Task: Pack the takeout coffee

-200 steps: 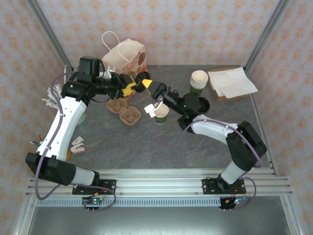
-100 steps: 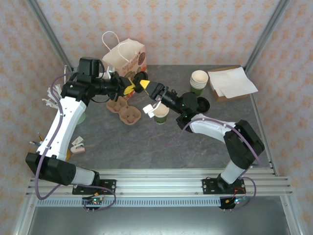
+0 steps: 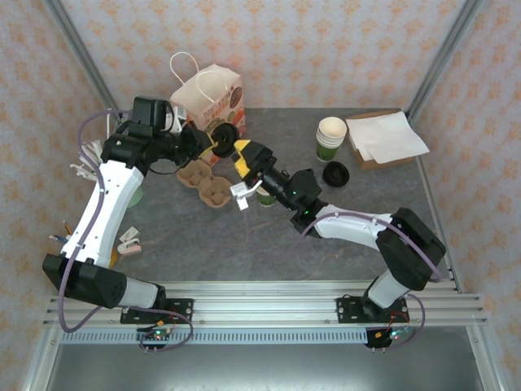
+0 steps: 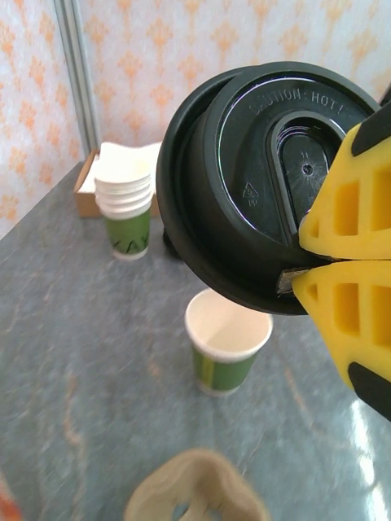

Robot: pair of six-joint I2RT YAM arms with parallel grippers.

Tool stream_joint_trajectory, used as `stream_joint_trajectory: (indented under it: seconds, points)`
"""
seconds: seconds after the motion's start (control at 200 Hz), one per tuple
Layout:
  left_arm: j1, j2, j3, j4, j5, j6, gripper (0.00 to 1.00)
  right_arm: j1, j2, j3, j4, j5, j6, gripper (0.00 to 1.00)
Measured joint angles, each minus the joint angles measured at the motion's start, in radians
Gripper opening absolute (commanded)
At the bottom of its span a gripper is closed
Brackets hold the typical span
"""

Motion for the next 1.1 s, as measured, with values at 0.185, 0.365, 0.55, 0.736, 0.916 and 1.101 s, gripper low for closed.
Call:
stream_joint_trajectory:
  seconds: [0.185,0.365,0.55,0.736,0.916,1.101]
  points:
    - [0.0,0.017,0.005,-0.037,-0.153,0.122,0.0,-0.005,-0.092,-0.002,-0.372,0.132,0.427,0.99]
    - [-0.074,0.054,0.053,-0.113,-0.275,0.236,0.0,-0.019,-0.386,0.119,-0.844,0.095,0.955,1.0]
    - [-0.275,0.117,0.12,-0.183,-0.387,0.333,0.0,-0.224,-0.486,0.284,-1.165,-0.003,1.565,1.0]
    - [-0.405,0.34,0.306,-0.284,-0.486,0.383,0.0,-0.399,-0.391,0.263,-1.386,-0.138,2.049,1.0]
    - [-0.47,0.492,0.332,-0.317,-0.518,0.398,0.0,-0.468,-0.328,0.19,-1.501,-0.244,2.318,0.95]
    - [-0.47,0.569,0.393,-0.339,-0.567,0.399,0.0,-0.468,-0.328,0.066,-1.4,-0.32,2.451,0.72]
